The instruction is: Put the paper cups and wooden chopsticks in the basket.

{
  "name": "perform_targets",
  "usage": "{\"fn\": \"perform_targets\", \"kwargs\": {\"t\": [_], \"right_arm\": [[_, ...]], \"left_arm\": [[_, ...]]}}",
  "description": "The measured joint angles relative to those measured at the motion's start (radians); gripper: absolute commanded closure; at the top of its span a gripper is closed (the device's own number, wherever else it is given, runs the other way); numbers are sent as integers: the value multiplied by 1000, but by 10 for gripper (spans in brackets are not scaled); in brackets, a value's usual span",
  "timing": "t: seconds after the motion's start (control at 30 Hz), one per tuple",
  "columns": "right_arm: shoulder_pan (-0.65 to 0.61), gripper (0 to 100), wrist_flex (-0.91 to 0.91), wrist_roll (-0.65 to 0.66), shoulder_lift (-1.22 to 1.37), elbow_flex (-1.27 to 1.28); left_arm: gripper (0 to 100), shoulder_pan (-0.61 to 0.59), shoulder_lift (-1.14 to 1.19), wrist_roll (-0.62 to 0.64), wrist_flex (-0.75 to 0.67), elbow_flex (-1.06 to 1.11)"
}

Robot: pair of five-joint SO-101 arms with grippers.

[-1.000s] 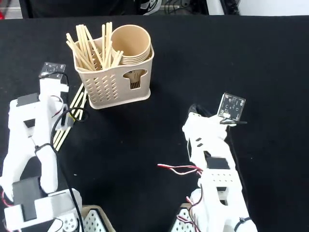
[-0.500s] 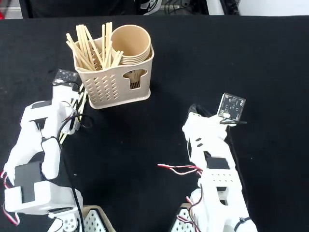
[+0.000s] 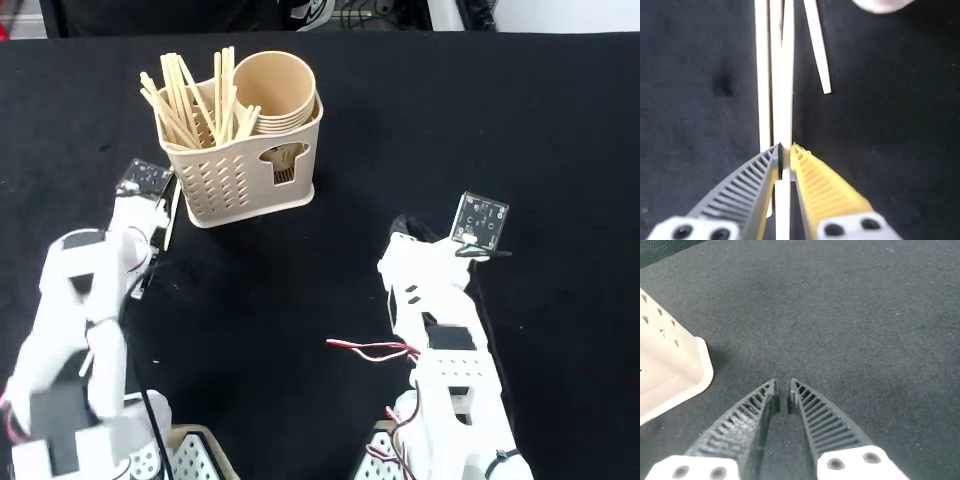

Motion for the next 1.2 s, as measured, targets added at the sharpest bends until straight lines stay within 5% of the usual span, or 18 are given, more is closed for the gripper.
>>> {"fn": "perform_targets", "kwargs": {"t": [0.23, 0.57, 0.73, 1.03, 1.2], "right_arm": [[0, 948, 0, 0, 0, 0], [0, 947, 0, 0, 0, 2], [0, 947, 0, 0, 0, 5], [0, 947, 0, 0, 0, 5], [0, 947, 0, 0, 0, 5]], "left_arm": [[971, -64, -381, 11, 0, 135], [971, -196, -825, 267, -20, 158], [971, -118, -1063, 394, -229, 226], [971, 137, -1254, 571, -885, 377], [971, 198, -1071, 715, -890, 195]]}}
